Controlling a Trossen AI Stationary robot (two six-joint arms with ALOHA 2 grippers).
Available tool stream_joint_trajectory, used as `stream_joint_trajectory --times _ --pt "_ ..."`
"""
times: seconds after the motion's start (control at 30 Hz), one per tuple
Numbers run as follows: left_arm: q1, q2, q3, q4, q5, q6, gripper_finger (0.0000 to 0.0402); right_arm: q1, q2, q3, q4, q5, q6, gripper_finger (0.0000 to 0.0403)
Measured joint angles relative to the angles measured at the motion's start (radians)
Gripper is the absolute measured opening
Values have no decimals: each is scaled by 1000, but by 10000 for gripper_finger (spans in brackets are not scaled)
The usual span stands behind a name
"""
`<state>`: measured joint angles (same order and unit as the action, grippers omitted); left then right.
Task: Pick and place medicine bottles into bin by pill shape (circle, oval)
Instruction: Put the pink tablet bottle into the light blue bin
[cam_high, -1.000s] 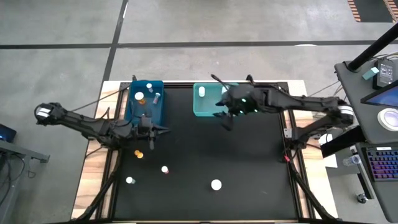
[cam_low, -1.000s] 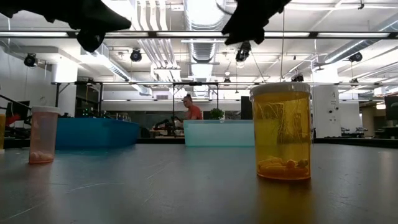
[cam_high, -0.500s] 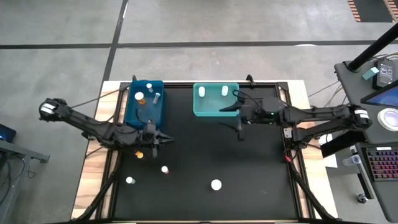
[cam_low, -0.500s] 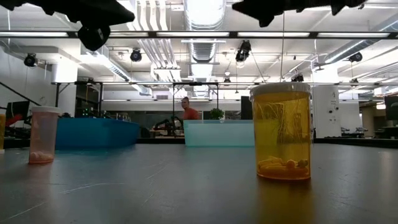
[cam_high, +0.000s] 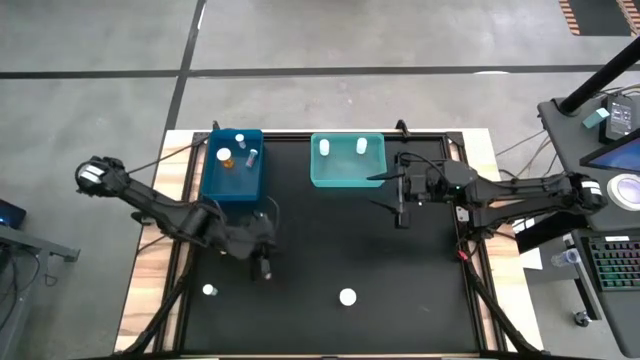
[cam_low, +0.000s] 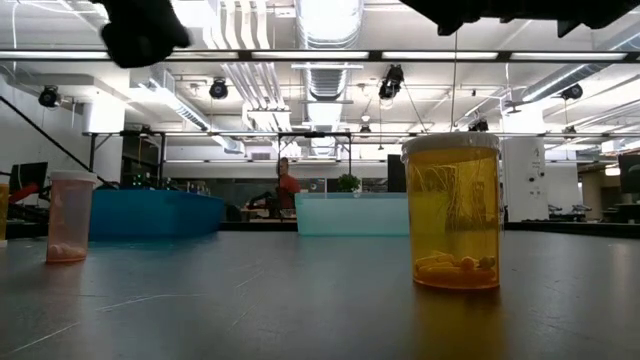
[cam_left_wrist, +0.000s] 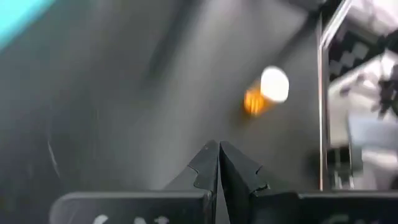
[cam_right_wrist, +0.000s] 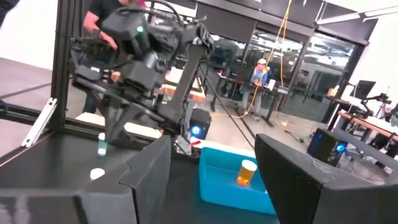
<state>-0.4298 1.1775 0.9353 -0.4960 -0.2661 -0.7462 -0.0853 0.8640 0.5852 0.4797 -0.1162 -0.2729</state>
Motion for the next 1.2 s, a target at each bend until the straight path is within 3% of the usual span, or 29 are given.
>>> stream_joint_trajectory --times 0.2,0.5,0.8,1.2 --pt "-67 141 178 -278 111 -31 0 0 -18 -20 6 5 -34 224" --pt "-140 326 374 -545 137 -33 0 0 -18 -21 2 7 -34 224" --pt "-175 405 378 -596 142 -17 0 0 -18 -21 1 8 -34 224" --pt "-174 419 371 -584 135 -4 0 0 -17 -21 1 8 -41 224"
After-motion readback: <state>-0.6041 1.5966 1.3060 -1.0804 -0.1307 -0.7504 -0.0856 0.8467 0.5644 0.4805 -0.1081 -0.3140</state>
